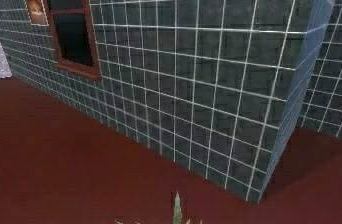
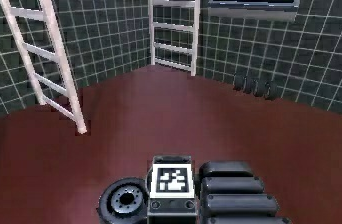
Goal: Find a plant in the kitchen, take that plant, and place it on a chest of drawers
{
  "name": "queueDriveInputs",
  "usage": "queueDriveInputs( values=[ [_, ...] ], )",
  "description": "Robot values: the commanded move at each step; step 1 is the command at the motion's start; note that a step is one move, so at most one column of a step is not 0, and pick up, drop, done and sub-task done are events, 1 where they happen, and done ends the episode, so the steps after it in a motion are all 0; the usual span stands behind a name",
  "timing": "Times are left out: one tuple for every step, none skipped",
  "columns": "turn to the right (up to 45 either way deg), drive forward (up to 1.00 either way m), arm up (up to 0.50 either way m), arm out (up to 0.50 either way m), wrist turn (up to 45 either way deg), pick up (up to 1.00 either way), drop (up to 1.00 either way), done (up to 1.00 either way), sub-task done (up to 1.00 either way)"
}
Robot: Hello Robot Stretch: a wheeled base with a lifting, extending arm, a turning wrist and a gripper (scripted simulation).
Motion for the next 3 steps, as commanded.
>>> queueDriveInputs(
  values=[
    [-6.0, 0.0, 0.0, 0.0, 0.0, 0.0, 0.0, 0.0, 0.0],
    [0.0, 0.3, 0.0, 0.0, 0.0, 0.0, 0.0, 0.0, 0.0],
    [-36.0, 0.0, 0.0, 0.0, 0.0, 0.0, 0.0, 0.0, 0.0]
  ],
)
